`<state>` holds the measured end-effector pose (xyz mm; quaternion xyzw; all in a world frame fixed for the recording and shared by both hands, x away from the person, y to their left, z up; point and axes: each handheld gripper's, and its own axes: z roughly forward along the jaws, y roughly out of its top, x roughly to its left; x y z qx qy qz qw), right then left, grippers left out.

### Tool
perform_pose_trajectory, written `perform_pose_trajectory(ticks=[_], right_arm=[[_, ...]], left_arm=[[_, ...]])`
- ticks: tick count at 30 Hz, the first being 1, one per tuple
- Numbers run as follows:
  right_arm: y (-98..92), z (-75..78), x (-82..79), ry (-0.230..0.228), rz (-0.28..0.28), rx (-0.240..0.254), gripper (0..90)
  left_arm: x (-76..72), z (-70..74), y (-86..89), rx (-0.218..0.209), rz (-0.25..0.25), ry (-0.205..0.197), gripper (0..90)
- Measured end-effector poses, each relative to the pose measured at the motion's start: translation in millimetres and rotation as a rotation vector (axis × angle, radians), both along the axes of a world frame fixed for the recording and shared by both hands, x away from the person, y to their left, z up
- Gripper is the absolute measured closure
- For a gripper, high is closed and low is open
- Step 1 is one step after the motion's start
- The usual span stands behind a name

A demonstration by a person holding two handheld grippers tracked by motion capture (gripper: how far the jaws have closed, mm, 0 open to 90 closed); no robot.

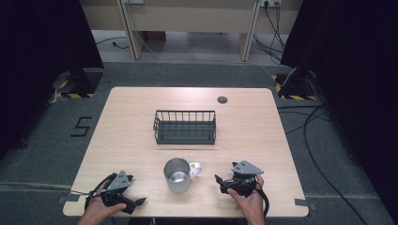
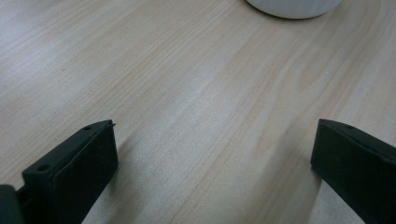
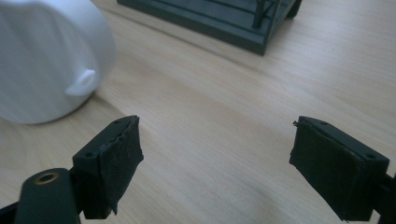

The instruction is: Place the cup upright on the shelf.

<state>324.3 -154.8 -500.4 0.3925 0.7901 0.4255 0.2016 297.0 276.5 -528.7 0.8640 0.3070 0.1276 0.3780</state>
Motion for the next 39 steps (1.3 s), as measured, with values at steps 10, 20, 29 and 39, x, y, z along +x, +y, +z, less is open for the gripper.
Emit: perform_pose_trajectory(ticks=[10, 20, 29, 39], right_arm=[[12.5, 14.8, -10.1, -0.051, 0.092, -0.012, 30.0], [25.7, 20.9, -12.2, -0.088, 0.158, 0.0, 41.1], [34.0, 27.7, -14.0, -0.122, 0.199, 0.016, 43.4], [42.1, 36.8, -19.7, -0.152, 0.232, 0.083, 21.5]], left_arm=[[-0.1, 0.0, 0.0, 0.0, 0.0, 0.0, 0.0], [-0.1, 0.1, 0.2, 0.002, -0.002, 0.0, 0.0], [-0.1, 0.1, 0.2, 0.002, -0.002, 0.0, 0.0], [-0.1, 0.1, 0.2, 0.002, -0.001, 0.0, 0.0]])
